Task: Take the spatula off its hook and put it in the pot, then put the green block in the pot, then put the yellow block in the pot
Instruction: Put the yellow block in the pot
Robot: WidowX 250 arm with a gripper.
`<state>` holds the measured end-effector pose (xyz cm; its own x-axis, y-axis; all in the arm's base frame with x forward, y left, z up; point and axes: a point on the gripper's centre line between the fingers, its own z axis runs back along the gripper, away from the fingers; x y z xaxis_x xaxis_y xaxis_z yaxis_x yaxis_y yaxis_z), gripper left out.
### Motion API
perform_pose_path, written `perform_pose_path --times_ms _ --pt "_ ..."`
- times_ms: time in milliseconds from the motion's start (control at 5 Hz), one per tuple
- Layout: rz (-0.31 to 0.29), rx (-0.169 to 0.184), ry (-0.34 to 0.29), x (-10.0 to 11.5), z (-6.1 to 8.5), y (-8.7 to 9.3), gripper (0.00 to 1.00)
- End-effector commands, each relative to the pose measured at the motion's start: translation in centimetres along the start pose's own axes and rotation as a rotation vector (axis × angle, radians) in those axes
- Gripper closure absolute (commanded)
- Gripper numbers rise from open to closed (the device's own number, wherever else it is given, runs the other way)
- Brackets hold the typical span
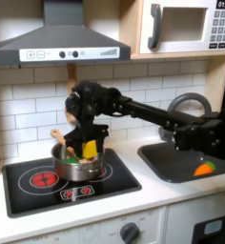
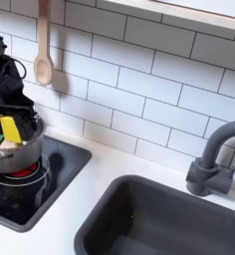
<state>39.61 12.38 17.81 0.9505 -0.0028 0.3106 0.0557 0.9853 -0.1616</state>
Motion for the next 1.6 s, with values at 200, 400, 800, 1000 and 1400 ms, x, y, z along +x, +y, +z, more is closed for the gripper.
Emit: perform_pose_path --times_ms 200,400,800,1000,1400 --pt "-0.017 0.001 0.000 -0.5 0.0 -0.2 0.00" --pt "-0.017 -0.005 -0.031 -0.6 1.1 -0.4 0.00" --pt "-0.092 -0.030 -0.144 0.0 5.3 -2.7 0.00" --pt "-0.133 -0.040 -0.129 -0.8 5.7 -2.8 0.00" --pt "-0.135 -0.037 -0.141 -0.7 6.2 -2.8 0.00"
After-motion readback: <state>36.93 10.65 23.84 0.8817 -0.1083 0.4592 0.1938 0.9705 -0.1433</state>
